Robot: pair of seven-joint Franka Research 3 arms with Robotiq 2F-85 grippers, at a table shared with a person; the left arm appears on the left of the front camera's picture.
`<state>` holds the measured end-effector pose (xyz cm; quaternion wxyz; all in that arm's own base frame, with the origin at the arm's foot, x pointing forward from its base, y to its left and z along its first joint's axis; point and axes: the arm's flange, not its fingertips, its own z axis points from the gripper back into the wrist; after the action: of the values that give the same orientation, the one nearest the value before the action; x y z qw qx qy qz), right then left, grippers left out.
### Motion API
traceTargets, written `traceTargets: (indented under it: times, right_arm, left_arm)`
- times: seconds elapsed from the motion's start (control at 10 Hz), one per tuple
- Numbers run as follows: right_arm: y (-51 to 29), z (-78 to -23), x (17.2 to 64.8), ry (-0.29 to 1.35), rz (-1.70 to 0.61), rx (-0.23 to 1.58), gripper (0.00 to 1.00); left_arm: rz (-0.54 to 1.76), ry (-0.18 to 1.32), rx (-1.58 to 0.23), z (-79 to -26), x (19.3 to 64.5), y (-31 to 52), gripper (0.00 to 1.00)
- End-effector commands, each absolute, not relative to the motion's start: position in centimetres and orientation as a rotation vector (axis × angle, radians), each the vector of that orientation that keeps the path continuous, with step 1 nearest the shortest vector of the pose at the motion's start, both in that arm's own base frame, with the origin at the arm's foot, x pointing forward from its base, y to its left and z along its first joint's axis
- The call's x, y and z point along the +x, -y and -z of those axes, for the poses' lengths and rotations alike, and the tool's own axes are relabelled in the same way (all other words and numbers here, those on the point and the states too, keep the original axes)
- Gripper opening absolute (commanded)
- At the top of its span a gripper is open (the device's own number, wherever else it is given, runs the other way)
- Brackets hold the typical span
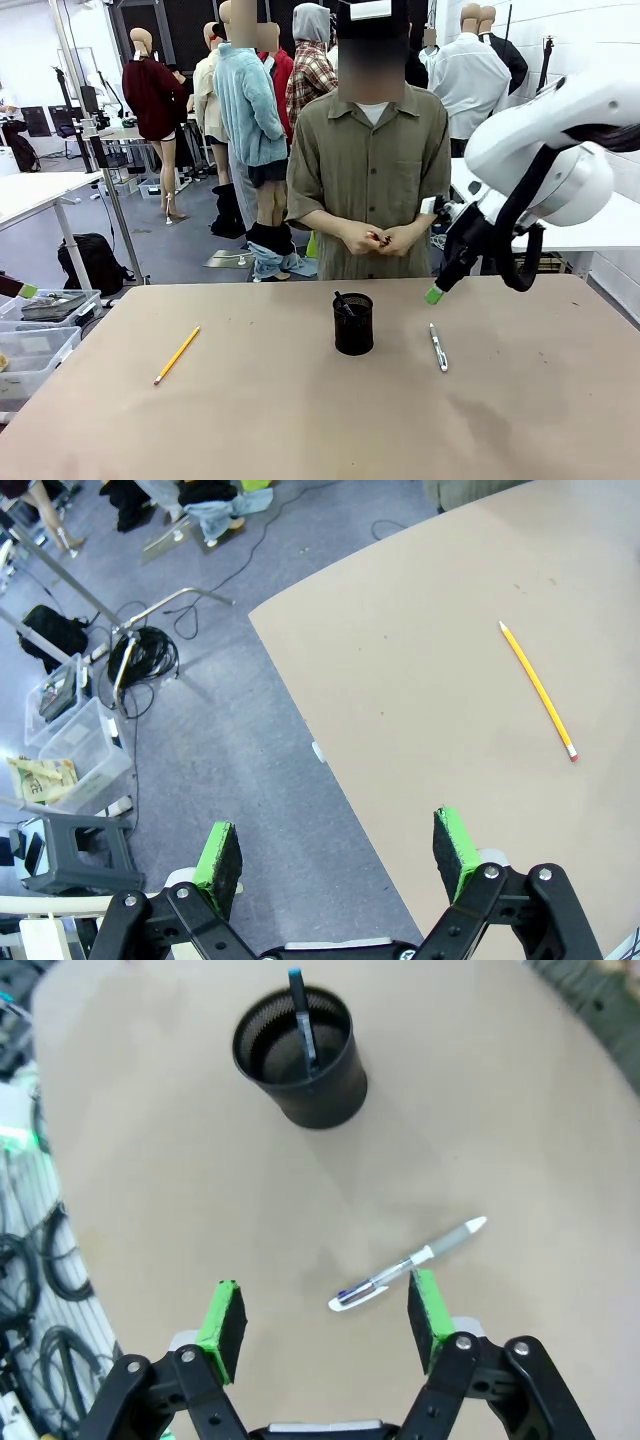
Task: Place the pens into the pen holder.
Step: Pick up a writing instrument from the table and place it into the Pen holder.
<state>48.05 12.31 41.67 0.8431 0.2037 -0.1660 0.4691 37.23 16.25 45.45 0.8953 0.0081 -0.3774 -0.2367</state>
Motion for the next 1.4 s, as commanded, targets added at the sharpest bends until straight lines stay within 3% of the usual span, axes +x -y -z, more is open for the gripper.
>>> traceTargets:
  times: [0.0,0.3,0.5,0.6,0.8,0.9,1.3]
  right_arm:
    - [-14.4,-41.1,49.2,0.258,-0.960,0.331,0.81]
    - [-16.9,-39.0,49.7,0.210,-0.832,0.204,0.81]
    - [-15.3,-39.1,49.3,0.244,-0.899,0.311,0.81]
    - [-10.0,-40.6,47.9,0.294,-0.938,0.425,0.81]
    - [1.9,-40.8,44.3,0.452,-0.713,0.517,0.81]
    - [4.7,-39.9,43.3,0.483,-0.816,0.576,0.81]
    - [10.8,-37.5,40.8,0.748,-0.876,0.732,0.81]
  left_arm:
    - [0.479,0.780,0.009,-45.3,37.3,-16.4,1.00]
    - [0.479,0.780,0.009,-45.3,37.3,-16.4,1.00]
    - [0.479,0.780,0.009,-45.3,37.3,-16.4,1.00]
    - [0.479,0.780,0.009,-45.3,37.3,-16.4,1.00]
    - [0.479,0.780,0.009,-45.3,37.3,-16.4,1.00]
    - [0.479,0.780,0.009,-45.3,37.3,-16.4,1.00]
    - [0.479,0.780,0.009,-45.3,37.3,-16.4,1.00]
